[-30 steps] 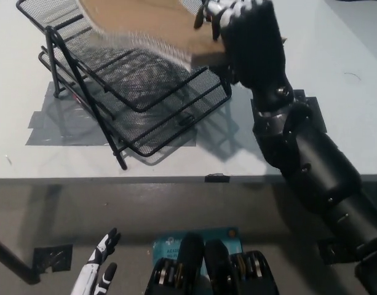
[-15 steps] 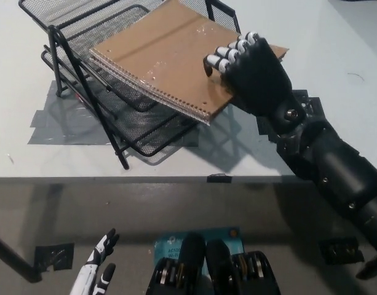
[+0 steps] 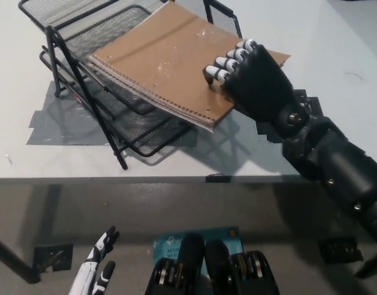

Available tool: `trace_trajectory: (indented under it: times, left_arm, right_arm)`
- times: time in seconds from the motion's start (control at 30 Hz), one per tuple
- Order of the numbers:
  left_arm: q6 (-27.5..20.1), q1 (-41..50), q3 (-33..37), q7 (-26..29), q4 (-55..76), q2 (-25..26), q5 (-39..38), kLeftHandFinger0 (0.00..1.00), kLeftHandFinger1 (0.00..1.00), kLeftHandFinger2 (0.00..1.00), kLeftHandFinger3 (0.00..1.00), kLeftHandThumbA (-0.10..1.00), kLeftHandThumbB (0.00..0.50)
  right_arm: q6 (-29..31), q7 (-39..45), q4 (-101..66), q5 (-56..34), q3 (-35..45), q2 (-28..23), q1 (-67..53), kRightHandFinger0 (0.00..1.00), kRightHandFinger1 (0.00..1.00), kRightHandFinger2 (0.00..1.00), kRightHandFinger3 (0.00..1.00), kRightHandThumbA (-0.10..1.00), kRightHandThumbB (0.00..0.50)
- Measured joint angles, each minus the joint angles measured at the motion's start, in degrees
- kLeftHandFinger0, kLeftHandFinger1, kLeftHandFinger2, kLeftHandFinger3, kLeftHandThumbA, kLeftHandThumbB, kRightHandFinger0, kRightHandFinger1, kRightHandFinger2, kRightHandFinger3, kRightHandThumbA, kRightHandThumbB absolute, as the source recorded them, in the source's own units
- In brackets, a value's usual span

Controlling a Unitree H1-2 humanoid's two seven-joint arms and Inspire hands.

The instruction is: A person hands a notebook to the robot and the robot grabs it with its right hand and places it in the file tray kept in the centre of the desk infront of it.

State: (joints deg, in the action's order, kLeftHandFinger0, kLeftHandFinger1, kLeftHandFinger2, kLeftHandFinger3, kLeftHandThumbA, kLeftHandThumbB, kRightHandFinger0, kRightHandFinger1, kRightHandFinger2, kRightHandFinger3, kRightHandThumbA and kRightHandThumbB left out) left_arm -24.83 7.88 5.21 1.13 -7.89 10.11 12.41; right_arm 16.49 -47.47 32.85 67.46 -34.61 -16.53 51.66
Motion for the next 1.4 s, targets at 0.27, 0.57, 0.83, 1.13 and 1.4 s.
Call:
trace_trajectory:
  times: [0.27, 0.57, 0.83, 1.13, 1.4]
  left_arm:
    - [0.00, -0.09, -0.01, -0.01, 0.01, 0.00, 0.23, 1.00, 1.00, 1.00, 1.00, 1.00, 0.318]
    - [0.00, -0.65, 0.33, 0.01, 0.27, 0.04, 0.93, 0.99, 1.00, 0.99, 1.00, 1.00, 0.303]
    - [0.00, -0.64, 0.28, -0.01, 0.42, 0.13, 1.40, 0.98, 0.99, 0.97, 1.00, 1.00, 0.347]
    - [0.00, -0.64, 0.19, -0.01, 0.47, 0.13, 1.41, 0.96, 0.95, 0.91, 1.00, 1.00, 0.333]
    - [0.00, -0.69, 0.23, -0.02, 0.53, 0.13, 1.39, 0.94, 0.91, 0.88, 0.98, 1.00, 0.332]
  right_arm:
    - [0.13, -0.08, 4.68, -2.71, 4.36, 6.34, 4.94, 0.00, 0.00, 0.17, 0.38, 0.87, 0.000]
    - [-0.50, -0.38, 9.25, -4.42, 7.20, 10.82, 11.98, 0.00, 0.00, 0.18, 0.41, 1.00, 0.000]
    - [-1.75, -1.64, 14.10, -4.39, 7.10, 11.97, 13.22, 0.00, 0.00, 0.26, 0.45, 0.98, 0.000]
    - [-1.29, -5.12, 24.84, -4.38, 4.17, 12.02, 14.85, 0.00, 0.00, 0.29, 0.30, 0.72, 0.000]
    - [-1.26, -7.75, 29.40, -3.87, -0.10, 11.97, 14.65, 0.00, 0.00, 0.28, 0.42, 0.75, 0.000]
